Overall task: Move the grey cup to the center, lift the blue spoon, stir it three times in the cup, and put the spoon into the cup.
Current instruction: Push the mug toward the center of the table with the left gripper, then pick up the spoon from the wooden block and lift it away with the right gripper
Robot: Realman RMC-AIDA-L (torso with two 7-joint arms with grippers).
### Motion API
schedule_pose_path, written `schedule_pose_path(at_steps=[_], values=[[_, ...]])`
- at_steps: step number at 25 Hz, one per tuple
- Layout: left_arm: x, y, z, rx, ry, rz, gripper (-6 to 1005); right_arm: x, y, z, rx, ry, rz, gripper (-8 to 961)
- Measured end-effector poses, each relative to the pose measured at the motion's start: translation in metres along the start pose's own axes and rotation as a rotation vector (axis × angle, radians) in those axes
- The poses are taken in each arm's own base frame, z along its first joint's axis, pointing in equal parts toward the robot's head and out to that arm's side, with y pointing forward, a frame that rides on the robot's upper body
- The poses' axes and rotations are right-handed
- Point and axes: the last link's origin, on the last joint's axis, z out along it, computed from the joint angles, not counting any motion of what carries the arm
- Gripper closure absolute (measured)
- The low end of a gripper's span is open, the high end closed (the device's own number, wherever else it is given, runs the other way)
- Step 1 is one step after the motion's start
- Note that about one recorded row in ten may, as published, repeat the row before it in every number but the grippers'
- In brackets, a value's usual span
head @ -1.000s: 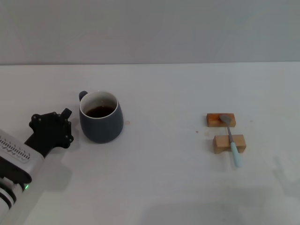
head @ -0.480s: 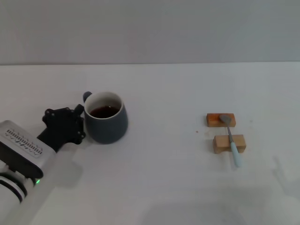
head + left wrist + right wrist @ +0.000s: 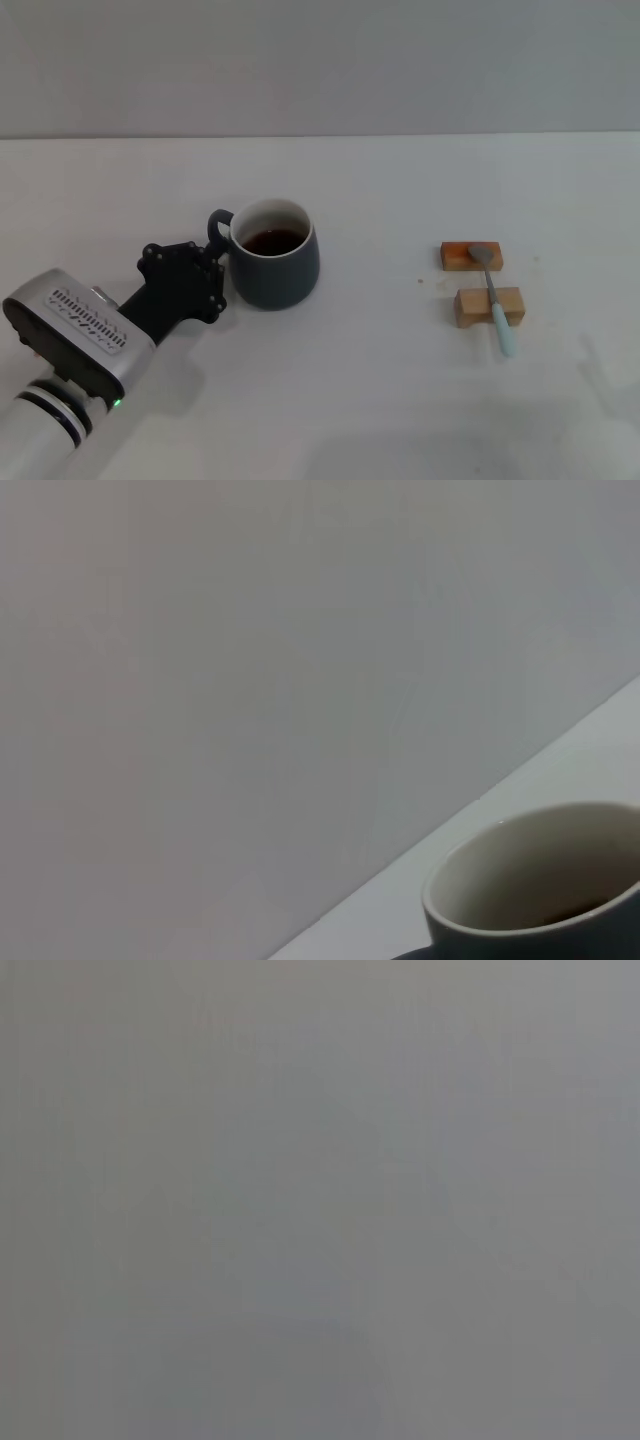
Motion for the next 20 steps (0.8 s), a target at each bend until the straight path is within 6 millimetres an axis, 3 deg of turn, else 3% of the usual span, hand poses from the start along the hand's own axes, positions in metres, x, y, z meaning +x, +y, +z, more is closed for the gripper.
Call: schedule_pose_path(at_steps=[4, 8, 12, 15, 20], values=[[0.0, 0.0, -0.001, 0.004, -0.002, -0.001, 961, 0.0, 0.0, 0.0, 0.0, 0.0, 0.0, 156], [-0.012, -0.02, -0.016, 0.151, -0.033, -0.048, 960, 0.0, -0.001, -0.002, 0.003, 0.005, -0.003, 156], [-0.019, -0.036, -0.047, 0.315, 0.009, -0.166, 958, 0.002, 0.0, -0.003, 0.006, 0.017, -0.004, 156], [-0.02, -0.037, -0.077, 0.405, 0.076, -0.251, 957, 0.002, 0.001, -0.003, 0.003, 0.022, 0.002, 156], [-0.029, -0.037, -0.104, 0.478, 0.084, -0.368, 955, 0.009, 0.001, -0.001, 0.008, 0.065, 0.009, 156]])
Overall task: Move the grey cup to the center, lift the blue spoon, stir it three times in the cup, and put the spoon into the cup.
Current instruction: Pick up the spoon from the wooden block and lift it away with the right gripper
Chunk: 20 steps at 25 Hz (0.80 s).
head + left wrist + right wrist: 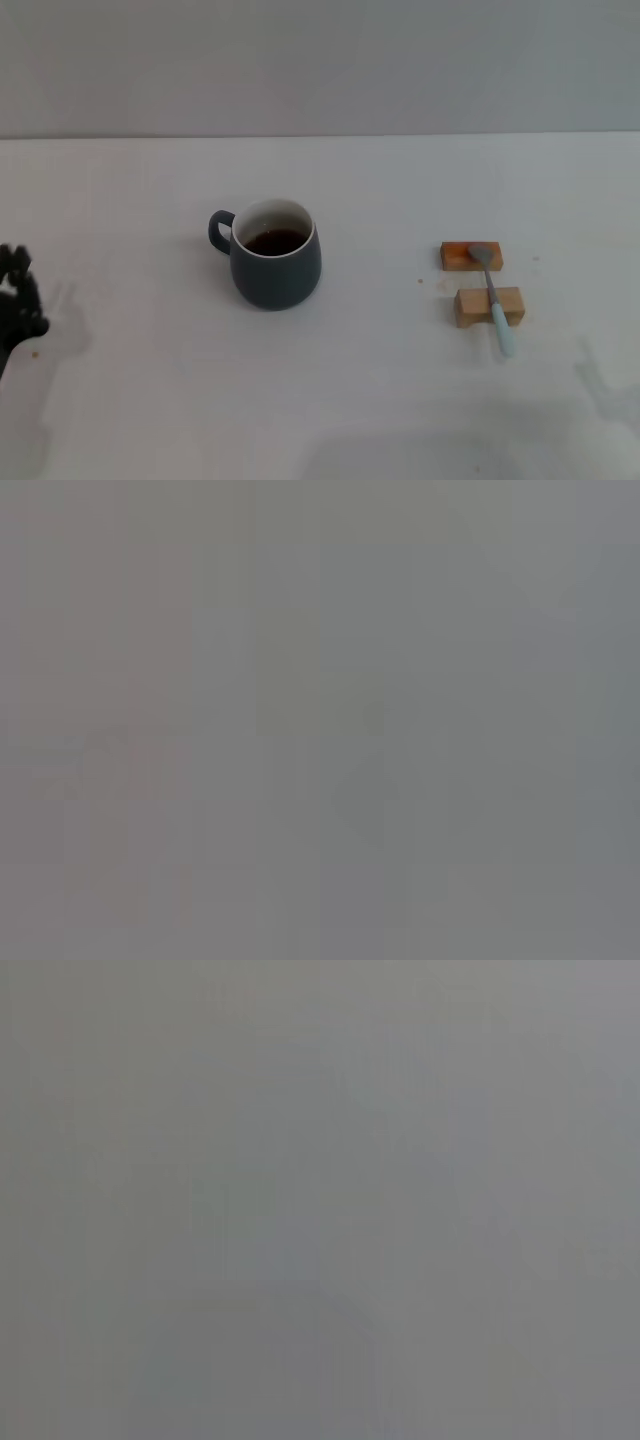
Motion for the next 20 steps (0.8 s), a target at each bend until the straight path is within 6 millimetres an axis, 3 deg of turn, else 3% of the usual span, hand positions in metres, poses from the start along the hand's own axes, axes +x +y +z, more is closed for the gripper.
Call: schedule_pose_path(at_steps=[5, 11, 16, 20], values=[[-0.007, -0.007, -0.016, 0.03, -0.034, -0.027, 840, 0.012, 0.003, 0.007, -0.021, 0.07, 0.009, 156], [-0.012, -0.007, -0.02, 0.031, -0.062, -0.025, 676, 0.024, 0.012, 0.014, -0.059, 0.143, 0.031, 156], [-0.012, -0.006, -0.02, 0.028, -0.068, -0.021, 545, 0.023, 0.029, 0.007, -0.11, 0.149, 0.069, 156], [-0.013, -0.009, -0.02, 0.034, -0.07, -0.023, 427, 0.017, 0.03, 0.003, -0.113, 0.116, 0.073, 156]])
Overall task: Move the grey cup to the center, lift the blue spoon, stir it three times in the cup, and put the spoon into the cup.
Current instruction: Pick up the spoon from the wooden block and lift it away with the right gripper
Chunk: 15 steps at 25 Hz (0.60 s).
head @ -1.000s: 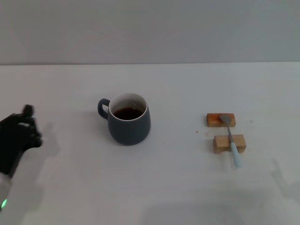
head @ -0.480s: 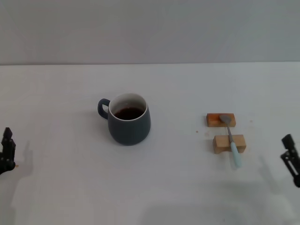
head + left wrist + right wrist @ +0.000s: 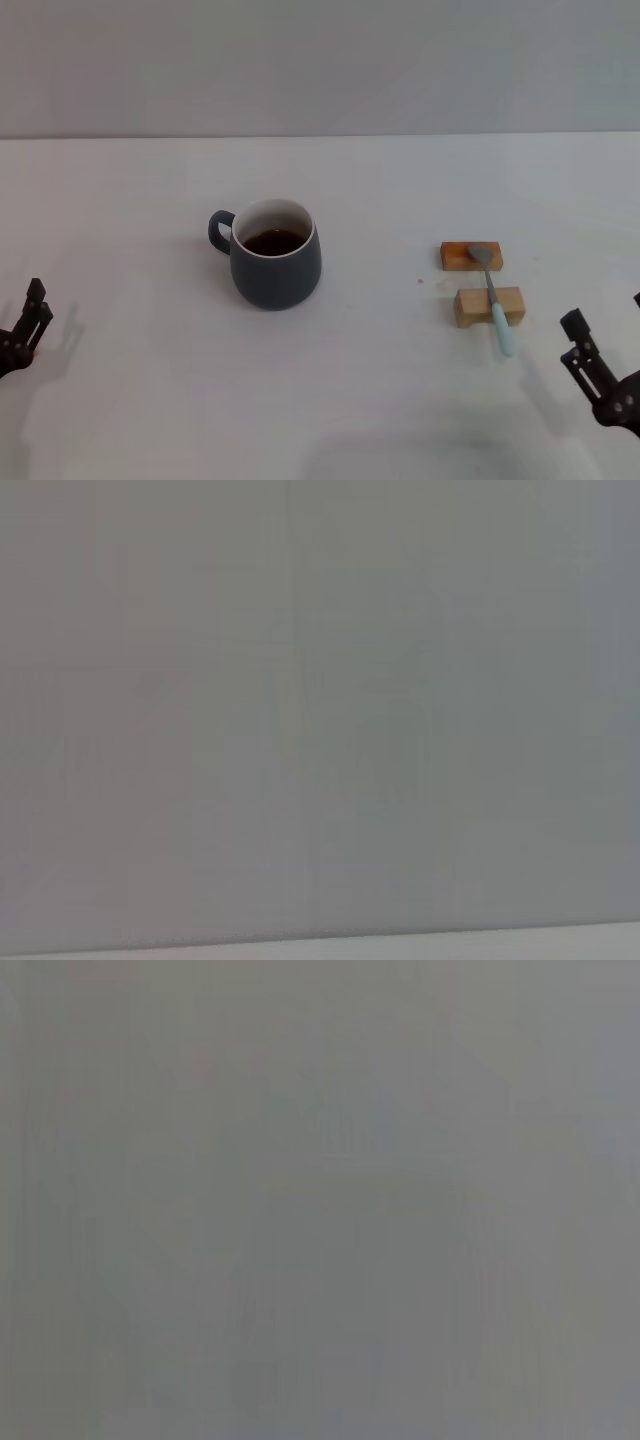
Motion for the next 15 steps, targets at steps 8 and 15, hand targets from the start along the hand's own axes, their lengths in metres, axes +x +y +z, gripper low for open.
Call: schedule_pose_path(at_steps=[8, 15], values=[[-0.001, -0.009, -0.005, 0.036, -0.006, 0.005, 171, -0.001, -0.009, 0.001, 0.046, -0.011, -0.013, 157], [-0.003, -0.014, -0.012, 0.055, -0.01, 0.012, 140, 0.012, -0.005, 0.011, 0.088, 0.076, 0.041, 157]])
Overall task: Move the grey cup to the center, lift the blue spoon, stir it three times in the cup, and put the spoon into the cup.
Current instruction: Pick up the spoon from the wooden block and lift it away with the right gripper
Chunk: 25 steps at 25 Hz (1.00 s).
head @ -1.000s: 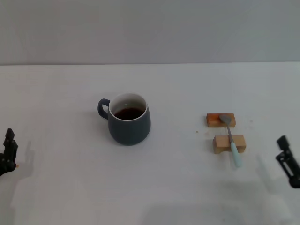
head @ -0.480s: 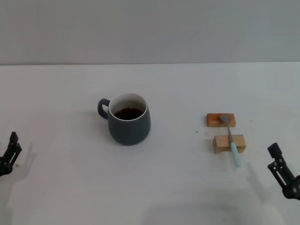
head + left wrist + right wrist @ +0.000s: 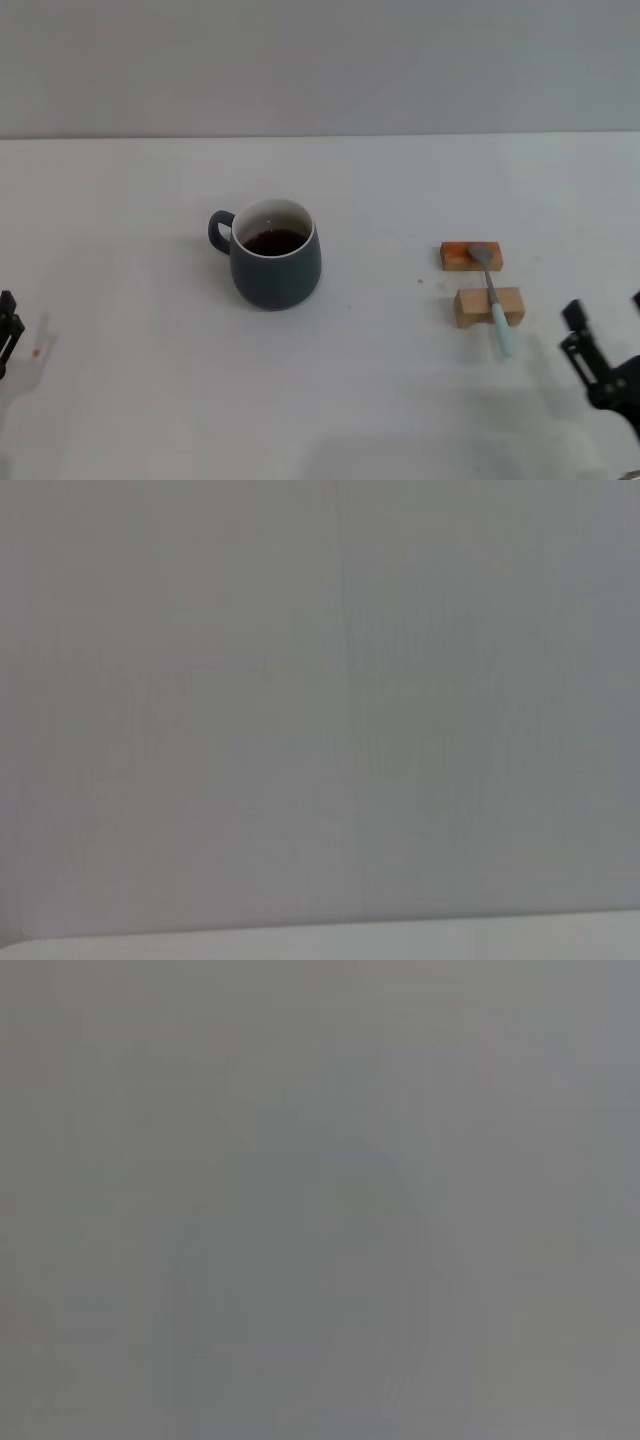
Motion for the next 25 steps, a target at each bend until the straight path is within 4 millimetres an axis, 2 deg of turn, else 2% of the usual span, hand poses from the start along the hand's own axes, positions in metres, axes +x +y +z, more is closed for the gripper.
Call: schedule_pose_path(at_steps=[3, 10, 17, 25], values=[[-0.002, -0.004, -0.004, 0.008, -0.011, 0.009, 140, 0.012, 0.013, 0.007, -0.032, 0.084, 0.033, 157], [-0.008, -0.012, -0.013, 0.021, -0.043, 0.028, 141, 0.017, 0.027, 0.008, -0.071, 0.131, 0.063, 157], [-0.009, -0.015, -0.014, 0.025, -0.049, 0.038, 141, 0.023, 0.018, 0.015, -0.023, 0.169, 0.061, 157], [-0.008, -0.016, -0.013, 0.023, -0.047, 0.042, 142, 0.026, 0.024, 0.022, -0.052, 0.193, 0.063, 157]])
